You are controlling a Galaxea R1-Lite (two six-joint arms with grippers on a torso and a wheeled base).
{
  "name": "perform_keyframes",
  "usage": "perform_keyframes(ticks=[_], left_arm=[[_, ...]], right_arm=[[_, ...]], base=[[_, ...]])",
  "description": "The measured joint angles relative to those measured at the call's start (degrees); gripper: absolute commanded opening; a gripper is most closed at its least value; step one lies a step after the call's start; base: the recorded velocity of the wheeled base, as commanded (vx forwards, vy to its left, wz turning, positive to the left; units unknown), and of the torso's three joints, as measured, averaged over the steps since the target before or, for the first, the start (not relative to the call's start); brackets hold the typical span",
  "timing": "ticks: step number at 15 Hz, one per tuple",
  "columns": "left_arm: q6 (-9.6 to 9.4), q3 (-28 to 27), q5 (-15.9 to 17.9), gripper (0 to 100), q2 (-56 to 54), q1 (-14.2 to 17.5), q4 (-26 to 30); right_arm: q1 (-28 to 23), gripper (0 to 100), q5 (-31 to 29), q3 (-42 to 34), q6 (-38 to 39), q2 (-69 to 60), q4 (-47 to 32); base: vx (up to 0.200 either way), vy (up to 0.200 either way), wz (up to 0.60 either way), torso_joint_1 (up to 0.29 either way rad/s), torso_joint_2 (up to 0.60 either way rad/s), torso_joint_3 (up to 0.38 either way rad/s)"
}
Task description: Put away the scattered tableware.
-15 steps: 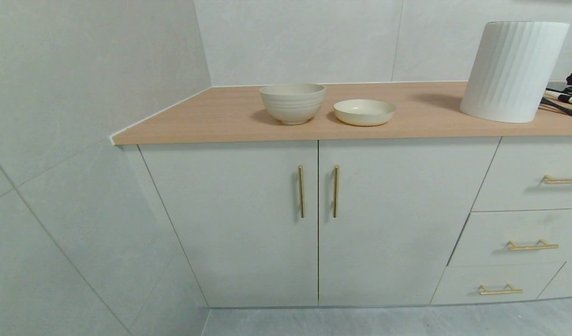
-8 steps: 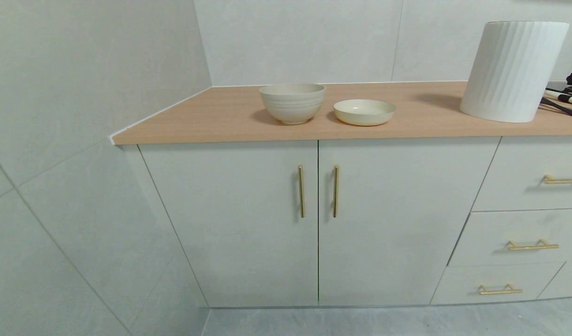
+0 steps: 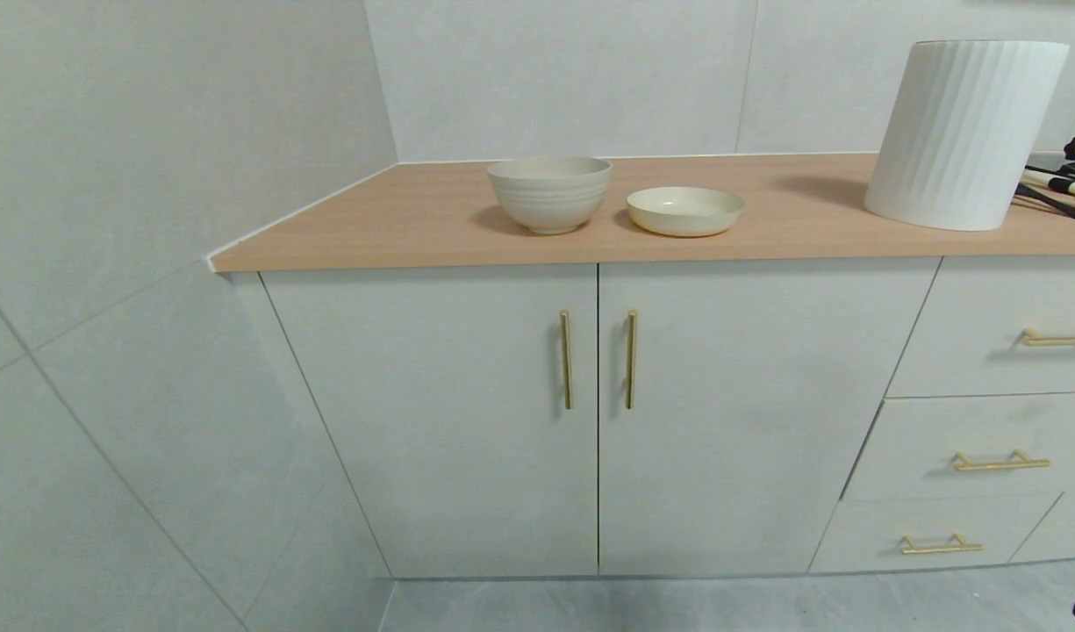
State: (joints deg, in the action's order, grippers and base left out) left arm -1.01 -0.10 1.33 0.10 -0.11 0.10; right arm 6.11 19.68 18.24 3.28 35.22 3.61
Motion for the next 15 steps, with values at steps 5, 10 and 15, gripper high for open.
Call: perform_keyframes(ticks=[5,10,15], left_arm=[[-0.02,0.0,0.0,100,0.0,0.0,0.0],[-0.05,0.0,0.0,100,0.0,0.0,0.0],[0.28,0.0,0.0,100,0.0,0.0,0.0]], right_arm=[[9.4,100,-0.2,8.1,0.1,26.4,15.1],[20.1,100,-5.5,15.1,1.2,44.3,25.3],[26.0,100,-5.2,21.6,2.6,52.1,26.9]], base=[[0.000,0.000,0.00,0.000,0.00,0.000],[0.000,0.000,0.00,0.000,0.00,0.000],[0.000,0.000,0.00,0.000,0.00,0.000]])
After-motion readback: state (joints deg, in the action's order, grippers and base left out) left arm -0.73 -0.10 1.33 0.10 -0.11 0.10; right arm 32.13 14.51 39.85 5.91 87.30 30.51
